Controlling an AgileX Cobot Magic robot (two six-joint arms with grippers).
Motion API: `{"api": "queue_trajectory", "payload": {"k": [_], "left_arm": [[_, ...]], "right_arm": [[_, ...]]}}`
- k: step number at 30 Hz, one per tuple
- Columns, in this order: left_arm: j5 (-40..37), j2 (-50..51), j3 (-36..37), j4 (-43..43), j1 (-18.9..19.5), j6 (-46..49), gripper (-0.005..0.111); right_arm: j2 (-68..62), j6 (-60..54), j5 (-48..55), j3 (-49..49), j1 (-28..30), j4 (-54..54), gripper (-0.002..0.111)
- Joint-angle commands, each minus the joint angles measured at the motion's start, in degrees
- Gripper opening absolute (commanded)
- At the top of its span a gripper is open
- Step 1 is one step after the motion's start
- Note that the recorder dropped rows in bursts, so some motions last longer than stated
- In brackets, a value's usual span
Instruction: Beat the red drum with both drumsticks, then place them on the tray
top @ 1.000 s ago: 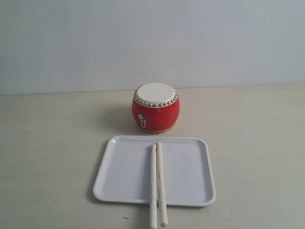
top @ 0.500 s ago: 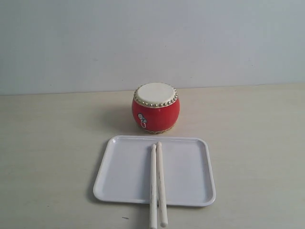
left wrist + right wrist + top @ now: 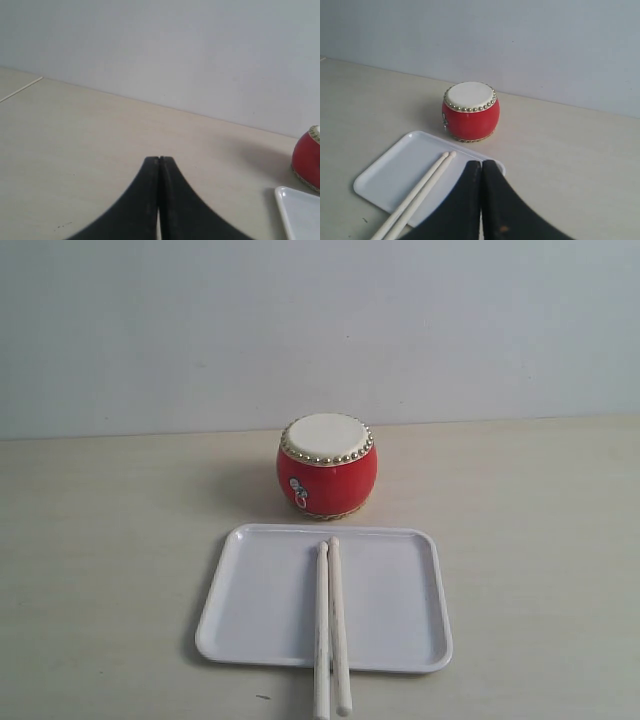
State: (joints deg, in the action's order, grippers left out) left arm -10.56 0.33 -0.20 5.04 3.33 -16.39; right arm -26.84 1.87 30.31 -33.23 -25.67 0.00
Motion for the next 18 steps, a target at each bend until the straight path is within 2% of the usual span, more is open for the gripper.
{"api": "queue_trajectory", "payload": {"k": [1, 18], "left_arm": [[-0.01, -0.33, 0.20, 0.13, 0.01, -0.45, 0.000], [-0.01, -0.33, 0.20, 0.13, 0.01, -0.34, 0.000]], "right_arm": [[0.24, -0.23, -0.27, 0.29, 0.10, 0.00, 0.000], [0.24, -0.23, -1.61, 0.29, 0.10, 0.00, 0.000]]}}
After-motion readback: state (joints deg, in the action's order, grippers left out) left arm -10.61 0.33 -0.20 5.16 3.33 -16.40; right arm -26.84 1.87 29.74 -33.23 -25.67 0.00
